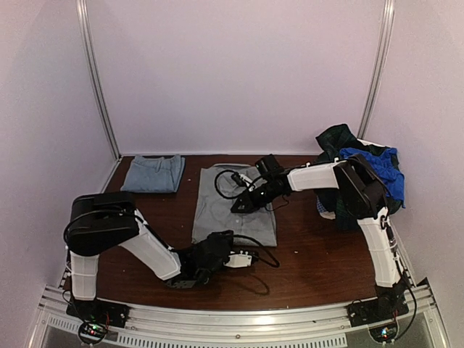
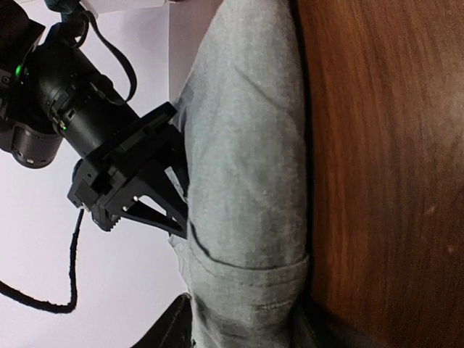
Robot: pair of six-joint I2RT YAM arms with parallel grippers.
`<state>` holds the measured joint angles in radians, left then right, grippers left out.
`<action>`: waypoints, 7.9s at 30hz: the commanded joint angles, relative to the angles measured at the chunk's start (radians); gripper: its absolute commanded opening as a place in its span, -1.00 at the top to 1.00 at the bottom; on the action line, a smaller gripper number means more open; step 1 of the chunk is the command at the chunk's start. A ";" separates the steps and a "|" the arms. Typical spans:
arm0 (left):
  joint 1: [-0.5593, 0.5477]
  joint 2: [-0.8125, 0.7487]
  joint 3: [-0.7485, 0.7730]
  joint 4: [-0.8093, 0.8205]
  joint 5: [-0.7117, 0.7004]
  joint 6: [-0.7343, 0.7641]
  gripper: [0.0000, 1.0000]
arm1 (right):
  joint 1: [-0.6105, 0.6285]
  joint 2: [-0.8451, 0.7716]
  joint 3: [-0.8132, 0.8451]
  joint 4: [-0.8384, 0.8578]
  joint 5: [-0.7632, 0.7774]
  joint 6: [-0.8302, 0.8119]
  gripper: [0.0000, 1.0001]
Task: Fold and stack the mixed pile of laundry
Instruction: Pick up the 2/3-rectangle-folded shirt from the center of the board, then fold the 2/3-rectangle-folded shirt at the center of the board, then smooth out the square-folded shirt at the center of the board.
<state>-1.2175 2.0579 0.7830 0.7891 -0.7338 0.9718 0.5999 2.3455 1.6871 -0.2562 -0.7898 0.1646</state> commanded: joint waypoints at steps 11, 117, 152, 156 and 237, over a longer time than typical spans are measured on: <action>-0.046 -0.380 0.056 -0.675 0.115 -0.262 1.00 | 0.060 -0.159 -0.299 0.058 0.003 -0.008 0.66; 0.718 -0.332 0.173 -0.756 1.134 -1.409 -0.15 | -0.132 -0.363 -0.362 -0.131 0.015 -0.130 0.09; 0.720 -0.092 0.289 -0.490 1.236 -1.439 0.23 | -0.112 -0.357 -0.312 -0.148 0.174 -0.151 1.00; 0.720 -0.172 0.235 -0.478 1.182 -1.447 0.66 | -0.113 -0.371 -0.331 -0.138 0.186 -0.148 1.00; 0.775 -0.652 0.334 -0.836 0.887 -1.342 -0.95 | -0.143 -0.682 -0.281 0.232 0.054 0.158 -1.00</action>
<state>-0.4557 1.4002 1.0904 0.0715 -0.1177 -0.3840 0.4767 1.6367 1.4830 -0.1047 -0.5106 0.1776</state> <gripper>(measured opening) 0.976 0.997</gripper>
